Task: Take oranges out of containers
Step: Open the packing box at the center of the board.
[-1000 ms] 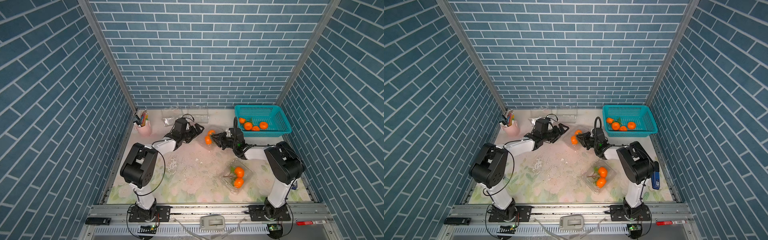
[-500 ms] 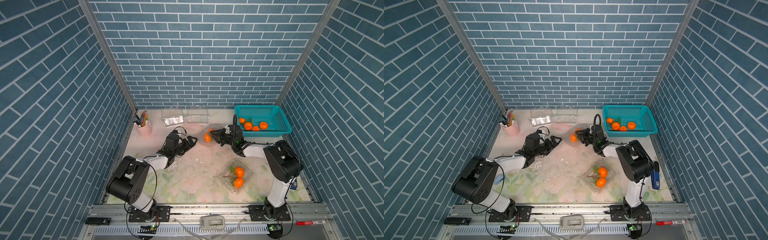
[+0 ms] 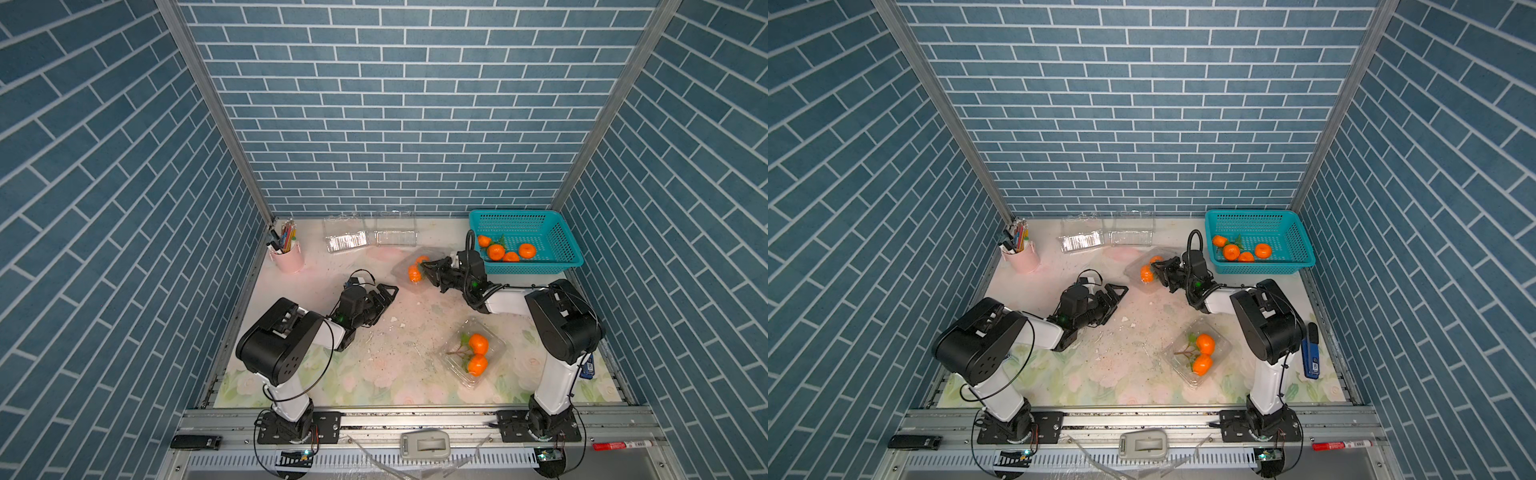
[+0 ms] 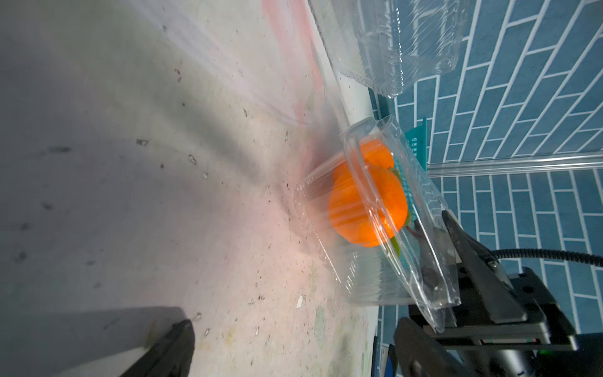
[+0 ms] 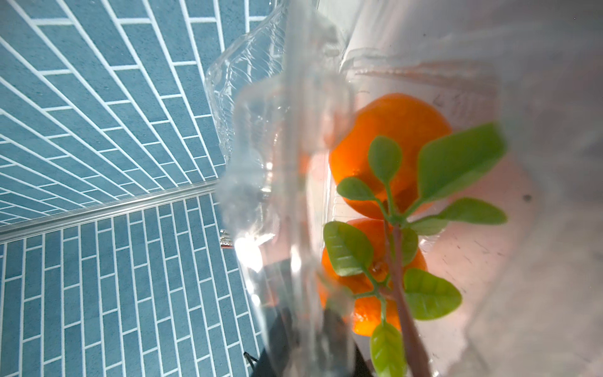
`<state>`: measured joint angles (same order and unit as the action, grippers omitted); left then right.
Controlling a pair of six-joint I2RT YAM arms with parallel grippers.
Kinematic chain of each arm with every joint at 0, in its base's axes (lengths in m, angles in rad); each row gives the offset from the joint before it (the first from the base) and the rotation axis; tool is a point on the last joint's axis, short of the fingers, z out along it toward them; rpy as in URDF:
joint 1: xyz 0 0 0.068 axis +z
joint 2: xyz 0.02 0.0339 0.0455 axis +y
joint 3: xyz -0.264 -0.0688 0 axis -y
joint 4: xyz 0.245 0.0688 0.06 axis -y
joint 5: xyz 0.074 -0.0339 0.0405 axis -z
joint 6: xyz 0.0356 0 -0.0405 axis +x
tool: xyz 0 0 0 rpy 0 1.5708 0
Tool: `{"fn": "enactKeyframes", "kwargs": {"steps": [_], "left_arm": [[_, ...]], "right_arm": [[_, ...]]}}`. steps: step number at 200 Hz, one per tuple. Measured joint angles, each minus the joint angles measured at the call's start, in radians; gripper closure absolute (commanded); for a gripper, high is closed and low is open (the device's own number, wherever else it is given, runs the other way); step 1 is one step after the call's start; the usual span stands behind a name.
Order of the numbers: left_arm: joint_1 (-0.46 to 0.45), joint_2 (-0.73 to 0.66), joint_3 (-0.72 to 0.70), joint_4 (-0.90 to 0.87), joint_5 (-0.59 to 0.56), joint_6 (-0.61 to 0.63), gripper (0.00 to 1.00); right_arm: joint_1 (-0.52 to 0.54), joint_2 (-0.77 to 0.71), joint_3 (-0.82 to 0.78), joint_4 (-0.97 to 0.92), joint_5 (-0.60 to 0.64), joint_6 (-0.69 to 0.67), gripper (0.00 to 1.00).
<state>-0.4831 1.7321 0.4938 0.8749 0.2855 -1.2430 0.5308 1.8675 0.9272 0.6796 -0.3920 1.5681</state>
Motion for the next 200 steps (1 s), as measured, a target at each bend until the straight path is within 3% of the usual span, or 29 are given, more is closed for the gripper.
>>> {"fn": "enactKeyframes", "kwargs": {"steps": [56,200], "left_arm": [[-0.008,0.063,0.009,0.105,-0.034,-0.088,0.04],[-0.015,0.127,0.037,0.174,-0.059,-0.16,0.05]], "right_arm": [[0.018,0.014,-0.007,0.047,0.0,0.026,0.79],[0.034,0.014,-0.05,0.114,0.0,0.051,0.83]]}}
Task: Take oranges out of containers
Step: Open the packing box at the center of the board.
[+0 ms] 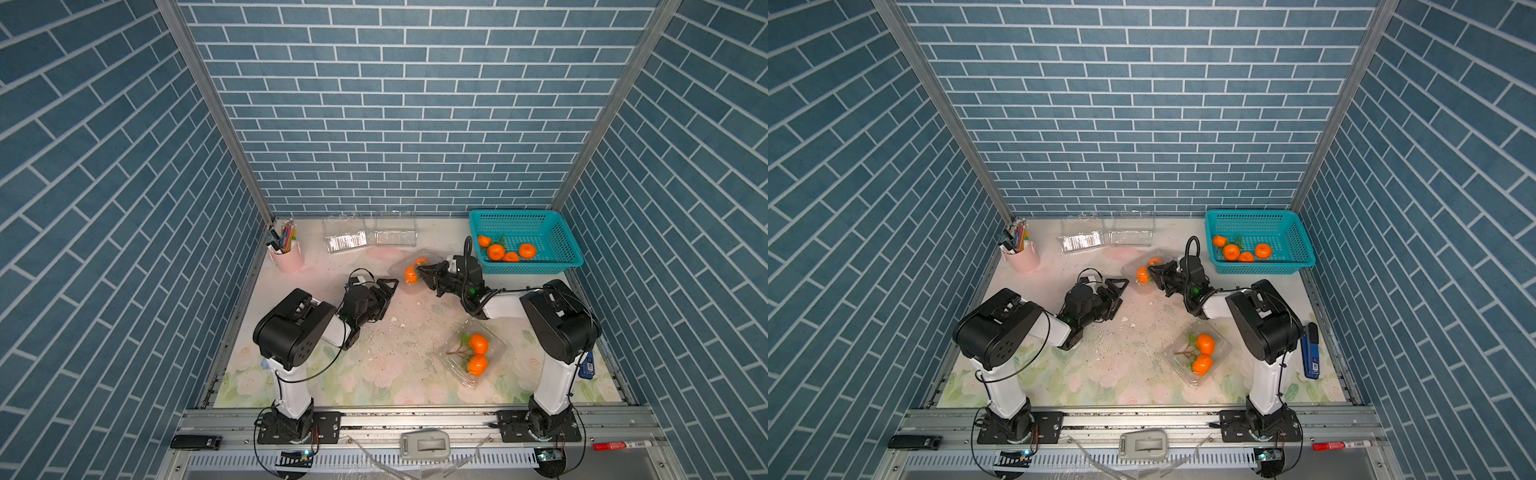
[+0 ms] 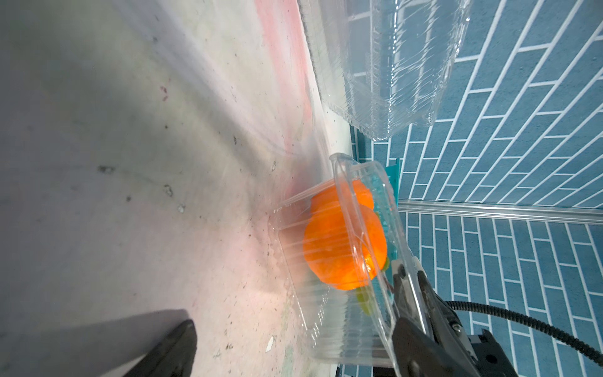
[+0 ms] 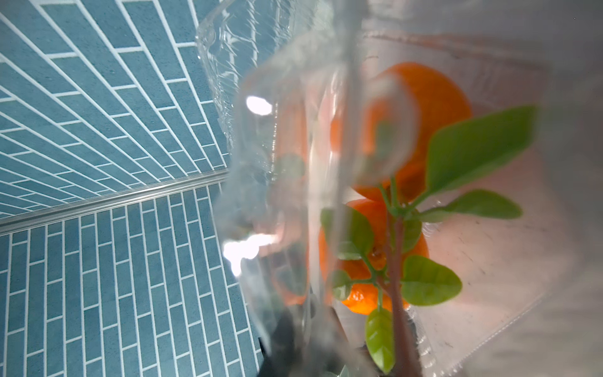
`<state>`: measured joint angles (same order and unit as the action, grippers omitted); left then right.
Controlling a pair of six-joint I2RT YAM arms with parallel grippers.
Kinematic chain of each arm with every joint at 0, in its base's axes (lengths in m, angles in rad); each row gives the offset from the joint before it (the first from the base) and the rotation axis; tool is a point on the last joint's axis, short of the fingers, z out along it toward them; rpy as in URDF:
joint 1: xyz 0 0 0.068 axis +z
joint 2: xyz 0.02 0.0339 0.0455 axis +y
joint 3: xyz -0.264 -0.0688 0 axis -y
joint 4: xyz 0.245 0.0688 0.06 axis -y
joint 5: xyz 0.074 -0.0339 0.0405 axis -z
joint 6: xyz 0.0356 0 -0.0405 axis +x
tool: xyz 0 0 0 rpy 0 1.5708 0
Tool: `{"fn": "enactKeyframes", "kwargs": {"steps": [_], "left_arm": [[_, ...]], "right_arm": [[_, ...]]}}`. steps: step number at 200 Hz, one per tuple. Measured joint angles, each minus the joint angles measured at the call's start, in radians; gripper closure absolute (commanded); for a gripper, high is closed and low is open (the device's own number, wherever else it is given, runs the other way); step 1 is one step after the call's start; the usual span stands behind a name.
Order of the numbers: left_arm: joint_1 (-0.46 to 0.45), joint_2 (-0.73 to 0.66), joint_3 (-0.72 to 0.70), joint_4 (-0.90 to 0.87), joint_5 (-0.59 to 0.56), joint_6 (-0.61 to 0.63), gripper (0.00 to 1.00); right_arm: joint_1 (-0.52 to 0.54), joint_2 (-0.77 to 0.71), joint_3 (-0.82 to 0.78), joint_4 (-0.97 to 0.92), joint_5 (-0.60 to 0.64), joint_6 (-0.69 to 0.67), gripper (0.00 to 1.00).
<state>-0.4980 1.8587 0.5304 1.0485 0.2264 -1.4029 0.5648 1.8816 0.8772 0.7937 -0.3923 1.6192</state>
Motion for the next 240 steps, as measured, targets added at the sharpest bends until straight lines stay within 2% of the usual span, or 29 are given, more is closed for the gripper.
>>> {"fn": "enactKeyframes", "kwargs": {"steps": [240], "left_arm": [[-0.003,0.017,0.013,0.006,-0.033,-0.053,0.07]], "right_arm": [[0.017,0.0,-0.058,0.09,0.014,0.052,0.85]]}}
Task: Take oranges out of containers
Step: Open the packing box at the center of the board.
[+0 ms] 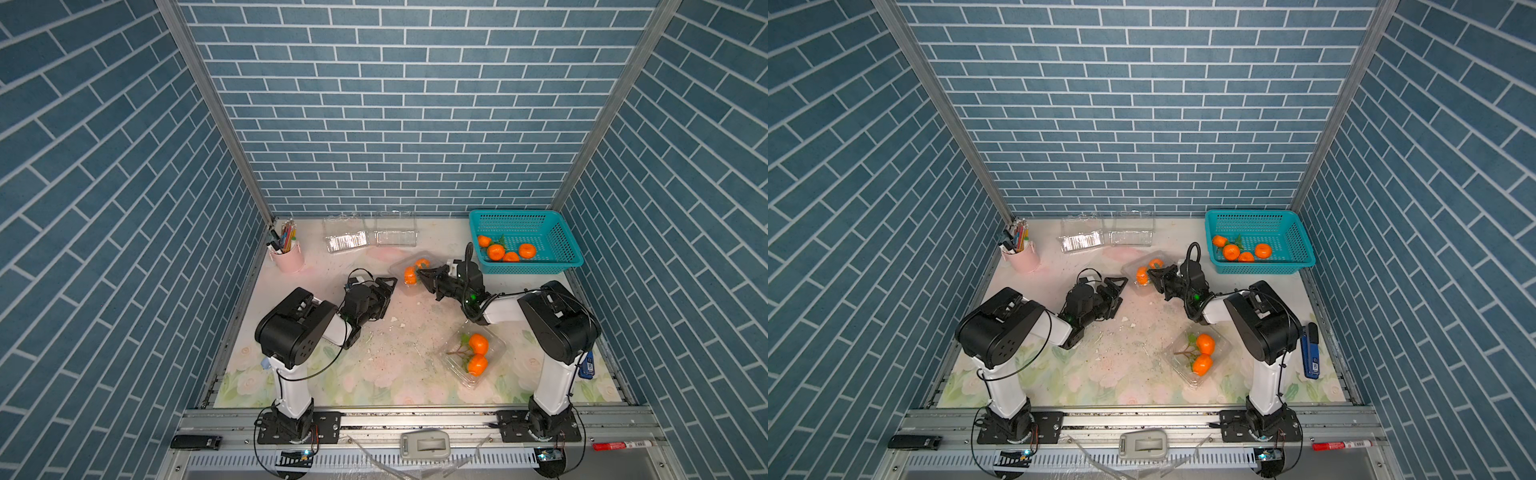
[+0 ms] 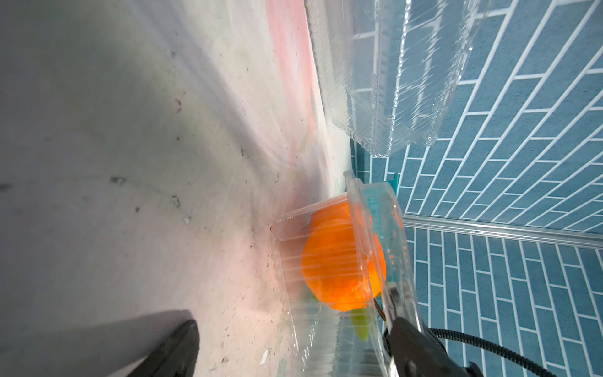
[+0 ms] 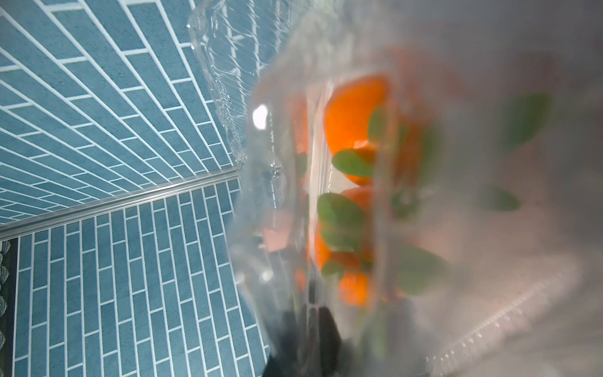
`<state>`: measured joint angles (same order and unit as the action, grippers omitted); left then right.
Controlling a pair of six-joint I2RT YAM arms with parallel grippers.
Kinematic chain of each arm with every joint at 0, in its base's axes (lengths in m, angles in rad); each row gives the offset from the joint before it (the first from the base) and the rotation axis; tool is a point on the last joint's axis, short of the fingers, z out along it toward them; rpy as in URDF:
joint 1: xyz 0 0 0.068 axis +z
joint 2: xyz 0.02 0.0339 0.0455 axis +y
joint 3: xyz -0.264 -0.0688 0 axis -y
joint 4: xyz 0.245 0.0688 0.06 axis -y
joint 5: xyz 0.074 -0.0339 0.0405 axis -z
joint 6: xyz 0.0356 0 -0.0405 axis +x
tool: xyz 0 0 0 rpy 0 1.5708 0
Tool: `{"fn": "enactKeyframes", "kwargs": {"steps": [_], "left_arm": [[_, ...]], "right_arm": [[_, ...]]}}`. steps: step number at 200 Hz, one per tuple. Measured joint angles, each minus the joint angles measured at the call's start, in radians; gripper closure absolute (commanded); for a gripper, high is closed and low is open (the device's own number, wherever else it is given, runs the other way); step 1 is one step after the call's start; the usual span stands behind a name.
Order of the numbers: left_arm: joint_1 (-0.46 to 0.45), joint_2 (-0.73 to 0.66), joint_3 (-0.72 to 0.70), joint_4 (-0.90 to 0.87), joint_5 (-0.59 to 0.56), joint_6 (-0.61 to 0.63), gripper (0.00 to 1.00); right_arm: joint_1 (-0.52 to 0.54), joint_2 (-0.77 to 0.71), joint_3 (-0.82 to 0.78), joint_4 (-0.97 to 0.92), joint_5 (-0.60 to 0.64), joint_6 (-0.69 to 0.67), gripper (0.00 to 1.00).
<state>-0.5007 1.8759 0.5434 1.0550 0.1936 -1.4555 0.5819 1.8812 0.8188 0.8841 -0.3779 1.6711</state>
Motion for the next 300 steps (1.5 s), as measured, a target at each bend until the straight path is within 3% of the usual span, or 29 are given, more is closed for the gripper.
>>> {"fn": "enactKeyframes", "kwargs": {"steps": [300], "left_arm": [[-0.001,0.0,-0.011,0.015,-0.038,-0.023,0.07]], "right_arm": [[0.045,0.006,0.001,0.066,0.046,0.055,0.86]]}}
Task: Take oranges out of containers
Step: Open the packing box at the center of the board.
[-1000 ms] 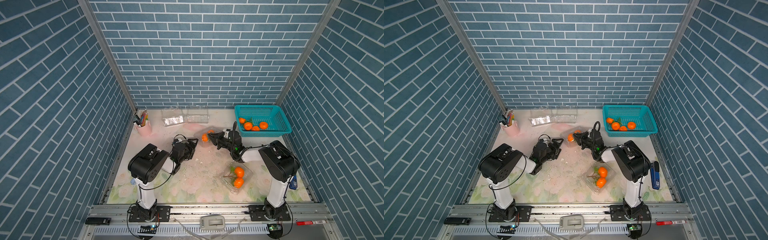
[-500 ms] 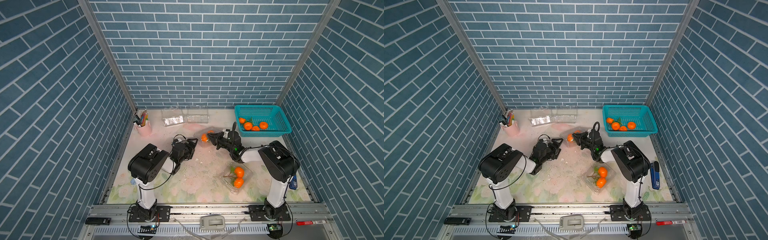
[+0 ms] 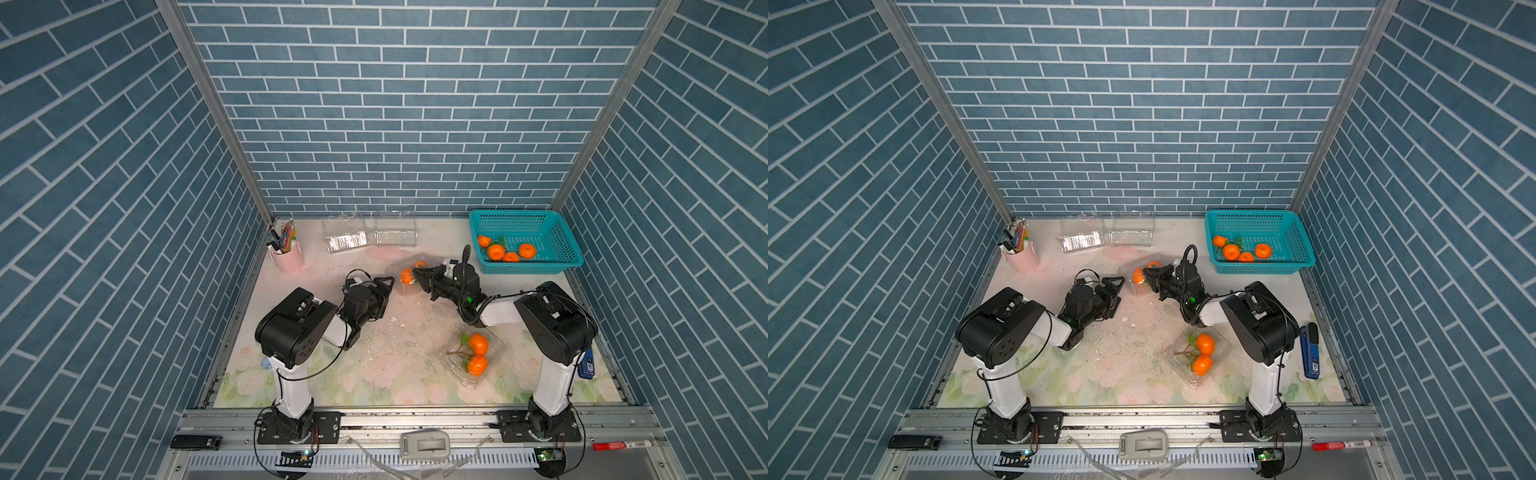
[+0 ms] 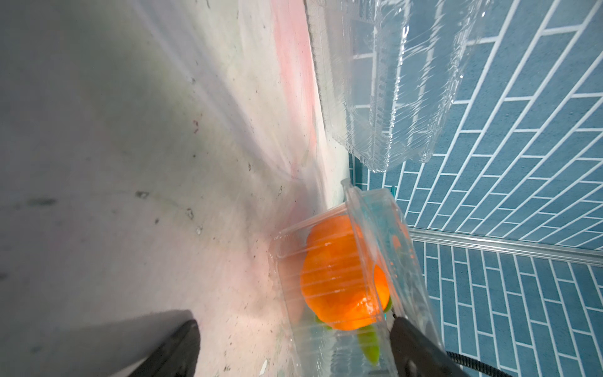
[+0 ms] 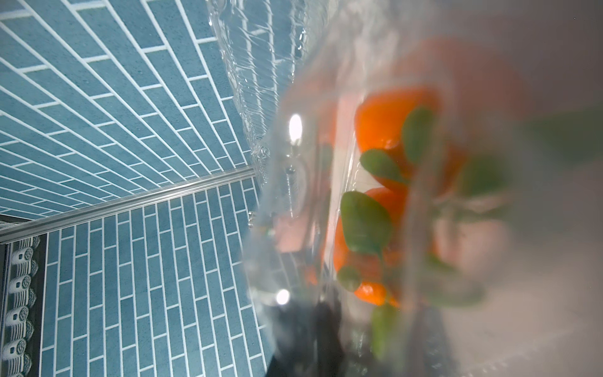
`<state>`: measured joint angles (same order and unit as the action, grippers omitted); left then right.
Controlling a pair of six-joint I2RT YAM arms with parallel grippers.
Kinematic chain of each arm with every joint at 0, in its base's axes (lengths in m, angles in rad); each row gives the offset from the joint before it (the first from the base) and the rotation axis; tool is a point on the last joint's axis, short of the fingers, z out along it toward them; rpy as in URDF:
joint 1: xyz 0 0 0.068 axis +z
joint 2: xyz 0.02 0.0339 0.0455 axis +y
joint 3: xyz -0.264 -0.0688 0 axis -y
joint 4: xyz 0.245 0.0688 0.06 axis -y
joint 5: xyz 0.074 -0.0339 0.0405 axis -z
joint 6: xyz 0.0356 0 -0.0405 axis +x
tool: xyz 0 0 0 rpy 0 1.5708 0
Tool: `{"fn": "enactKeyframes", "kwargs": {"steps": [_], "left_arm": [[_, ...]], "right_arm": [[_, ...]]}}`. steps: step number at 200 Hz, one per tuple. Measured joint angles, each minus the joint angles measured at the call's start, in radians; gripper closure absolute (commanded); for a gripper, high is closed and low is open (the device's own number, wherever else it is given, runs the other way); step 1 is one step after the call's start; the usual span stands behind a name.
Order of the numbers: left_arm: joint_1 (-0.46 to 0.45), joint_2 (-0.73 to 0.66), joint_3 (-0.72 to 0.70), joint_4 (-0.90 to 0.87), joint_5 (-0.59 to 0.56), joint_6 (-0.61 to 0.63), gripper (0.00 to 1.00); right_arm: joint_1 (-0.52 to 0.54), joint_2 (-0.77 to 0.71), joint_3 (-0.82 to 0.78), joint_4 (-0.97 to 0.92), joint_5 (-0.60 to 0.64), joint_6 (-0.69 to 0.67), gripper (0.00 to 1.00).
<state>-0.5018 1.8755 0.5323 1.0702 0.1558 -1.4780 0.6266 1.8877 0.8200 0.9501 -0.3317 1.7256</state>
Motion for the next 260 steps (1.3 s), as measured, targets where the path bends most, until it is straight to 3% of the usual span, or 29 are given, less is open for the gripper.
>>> {"fn": "enactKeyframes", "kwargs": {"steps": [91,260], "left_arm": [[0.0,-0.002,0.0,-0.003,-0.027,0.0,0.08],[-0.012,-0.016,0.015,-0.057,-0.026,0.027,0.08]], "right_arm": [[0.016,0.021,0.022,-0.009,0.019,0.031,0.77],[0.084,0.058,0.09,0.064,0.057,0.152,0.77]]}}
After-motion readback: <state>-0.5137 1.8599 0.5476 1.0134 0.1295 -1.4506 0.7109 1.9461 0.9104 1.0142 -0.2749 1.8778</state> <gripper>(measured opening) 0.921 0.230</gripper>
